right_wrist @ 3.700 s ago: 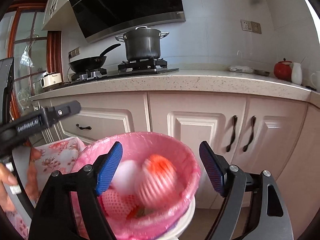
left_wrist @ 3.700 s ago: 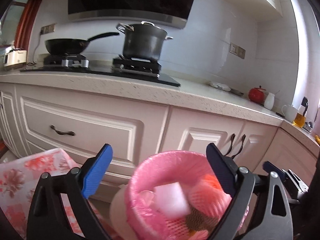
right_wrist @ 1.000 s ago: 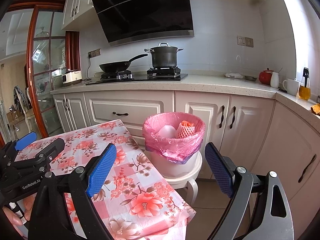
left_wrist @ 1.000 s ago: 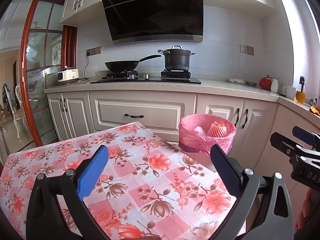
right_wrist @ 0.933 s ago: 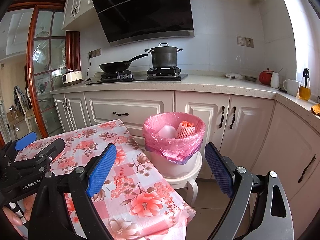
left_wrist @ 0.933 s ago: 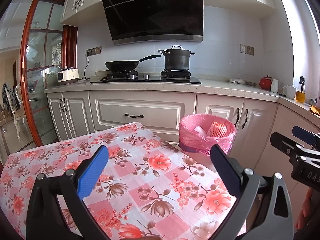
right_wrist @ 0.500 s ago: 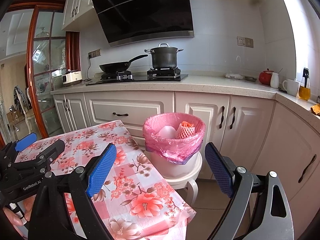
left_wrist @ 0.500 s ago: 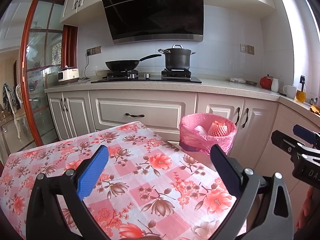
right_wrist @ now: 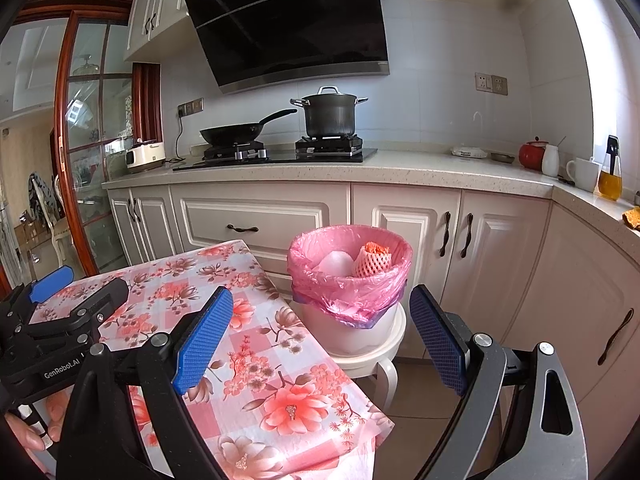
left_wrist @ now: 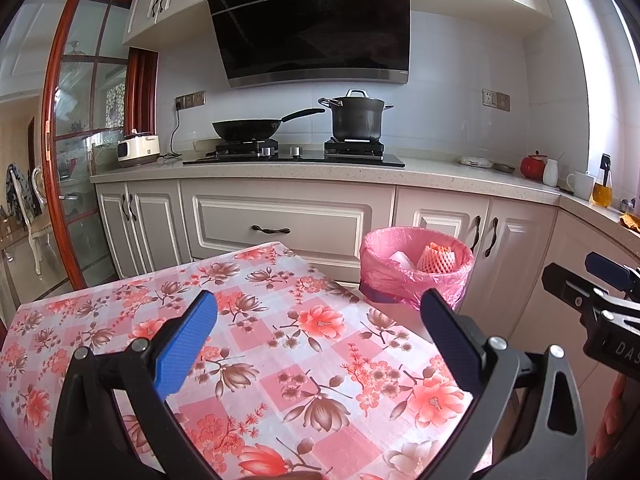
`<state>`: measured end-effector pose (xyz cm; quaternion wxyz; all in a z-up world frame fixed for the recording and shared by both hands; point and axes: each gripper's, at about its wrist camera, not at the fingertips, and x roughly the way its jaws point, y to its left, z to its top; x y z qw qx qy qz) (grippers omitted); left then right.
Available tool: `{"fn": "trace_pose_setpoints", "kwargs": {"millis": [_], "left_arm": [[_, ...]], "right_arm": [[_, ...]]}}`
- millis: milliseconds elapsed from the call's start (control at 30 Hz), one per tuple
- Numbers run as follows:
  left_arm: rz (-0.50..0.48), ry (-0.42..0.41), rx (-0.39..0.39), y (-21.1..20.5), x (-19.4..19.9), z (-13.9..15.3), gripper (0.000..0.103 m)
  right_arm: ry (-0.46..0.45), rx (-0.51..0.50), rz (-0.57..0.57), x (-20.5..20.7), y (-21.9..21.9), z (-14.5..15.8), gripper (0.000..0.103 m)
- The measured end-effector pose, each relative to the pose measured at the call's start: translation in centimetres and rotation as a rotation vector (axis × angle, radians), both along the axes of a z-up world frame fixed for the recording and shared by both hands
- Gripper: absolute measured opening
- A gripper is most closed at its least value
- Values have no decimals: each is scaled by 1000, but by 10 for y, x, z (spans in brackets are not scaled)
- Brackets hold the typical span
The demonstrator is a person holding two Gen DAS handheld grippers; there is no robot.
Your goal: Collect trash
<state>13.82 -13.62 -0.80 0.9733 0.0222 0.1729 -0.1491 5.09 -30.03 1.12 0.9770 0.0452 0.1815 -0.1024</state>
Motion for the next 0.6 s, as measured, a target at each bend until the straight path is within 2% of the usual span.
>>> {"fn": "trace_pose_setpoints", "kwargs": {"millis": [400, 600], "left_arm": [[-7, -18, 1, 0, -4, -1, 98], [-12, -70, -6, -1, -13, -4, 98]], "right_arm": [[-36, -15, -6, -5, 1, -4, 85], [-53, -24, -4, -7, 3, -11, 85]]}}
